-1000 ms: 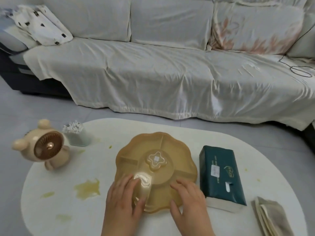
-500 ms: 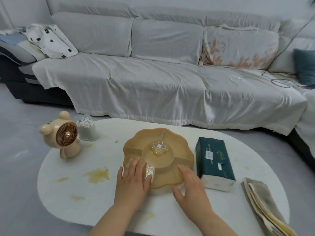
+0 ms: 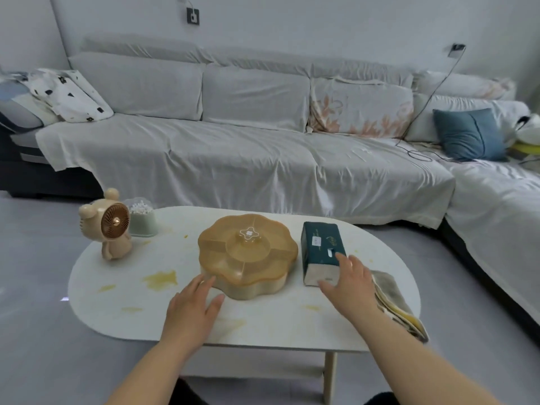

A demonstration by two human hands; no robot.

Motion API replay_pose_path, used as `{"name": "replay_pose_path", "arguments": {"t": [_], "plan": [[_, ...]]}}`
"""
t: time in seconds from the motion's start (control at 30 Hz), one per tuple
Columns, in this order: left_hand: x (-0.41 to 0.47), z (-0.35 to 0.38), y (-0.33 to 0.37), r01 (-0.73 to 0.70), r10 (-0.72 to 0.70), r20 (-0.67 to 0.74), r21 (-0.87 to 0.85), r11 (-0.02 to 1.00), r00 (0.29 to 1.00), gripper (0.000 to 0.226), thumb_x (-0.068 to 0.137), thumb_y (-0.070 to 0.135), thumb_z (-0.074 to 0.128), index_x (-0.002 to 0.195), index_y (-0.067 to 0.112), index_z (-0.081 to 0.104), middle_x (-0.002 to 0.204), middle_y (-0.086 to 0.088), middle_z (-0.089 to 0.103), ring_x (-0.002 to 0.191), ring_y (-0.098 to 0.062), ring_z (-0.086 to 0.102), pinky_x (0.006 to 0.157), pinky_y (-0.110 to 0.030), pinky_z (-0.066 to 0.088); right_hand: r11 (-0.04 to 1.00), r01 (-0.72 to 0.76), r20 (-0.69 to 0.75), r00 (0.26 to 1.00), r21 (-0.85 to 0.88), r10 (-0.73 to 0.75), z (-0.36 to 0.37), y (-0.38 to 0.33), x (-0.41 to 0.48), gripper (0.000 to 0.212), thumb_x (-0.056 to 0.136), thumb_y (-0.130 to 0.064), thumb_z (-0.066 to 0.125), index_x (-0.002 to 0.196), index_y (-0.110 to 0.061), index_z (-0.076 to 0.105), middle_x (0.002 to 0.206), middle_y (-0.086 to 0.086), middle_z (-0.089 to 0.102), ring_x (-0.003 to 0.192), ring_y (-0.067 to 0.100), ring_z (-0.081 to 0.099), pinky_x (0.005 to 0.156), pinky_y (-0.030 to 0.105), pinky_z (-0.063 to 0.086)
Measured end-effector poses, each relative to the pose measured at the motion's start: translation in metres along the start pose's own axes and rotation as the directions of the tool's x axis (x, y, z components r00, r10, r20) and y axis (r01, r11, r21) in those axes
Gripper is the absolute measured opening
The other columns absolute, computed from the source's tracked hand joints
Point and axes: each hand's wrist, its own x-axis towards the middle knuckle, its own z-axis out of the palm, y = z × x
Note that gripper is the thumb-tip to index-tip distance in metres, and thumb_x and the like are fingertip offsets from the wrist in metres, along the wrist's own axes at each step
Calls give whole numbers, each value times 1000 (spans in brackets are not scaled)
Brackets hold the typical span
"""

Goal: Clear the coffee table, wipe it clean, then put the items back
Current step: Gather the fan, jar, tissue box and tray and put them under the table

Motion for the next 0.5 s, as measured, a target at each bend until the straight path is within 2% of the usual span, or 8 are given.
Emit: {"name": "replay_pose_path", "arguments": {"t": [0.07, 0.2, 0.3, 0.4, 0.5], "plan": [[1, 6, 0, -22, 22, -10, -17, 1000, 1000, 50, 93, 38, 33, 140, 24, 23, 154, 1, 17, 141, -17, 17, 115, -35, 12, 998, -59, 26, 998, 16, 58, 1, -7, 14, 76, 83, -40, 55, 143, -21, 13, 154, 12, 10, 141, 33, 8, 115, 43, 12], [21, 18, -2, -62, 63, -36, 9, 998, 997, 51, 93, 39, 31, 141, 25, 18, 155, 3, 10, 143, -14, 7, 116, -32, 6, 981, -186, 63, 981, 52, 183, 9, -19, 51, 86, 78, -50, 57, 144, -26, 7, 155, 9, 5, 140, 34, 8, 110, 49, 20], [37, 23, -5, -51, 51, -63, 9, 999, 997, 51, 93, 40, 32, 140, 26, 20, 155, 4, 12, 143, -13, 6, 115, -31, 4, 958, -281, 161, 950, 55, 269, 22, -26, 76, 97, 77, -51, 59, 144, -24, -5, 154, 12, -2, 138, 39, 9, 109, 52, 23], [49, 31, -7, -41, 40, -93, -5, 999, 995, 48, 91, 39, 39, 136, 21, 33, 152, 3, 24, 142, -13, 12, 115, -30, 8, 942, -332, 157, 929, -51, 336, 39, -28, 87, 96, 77, -47, 58, 143, -23, -8, 153, 14, -9, 136, 41, 9, 106, 55, 26], [55, 33, -4, -11, 2, -156, -57, 998, 988, 40, 86, 32, 52, 121, 13, 51, 143, -2, 40, 138, -19, 27, 113, -34, 20, 951, -291, 77, 951, -106, 300, 48, -22, 88, 88, 78, -42, 54, 143, -24, -3, 154, 12, -4, 132, 39, 17, 101, 52, 31]]}}
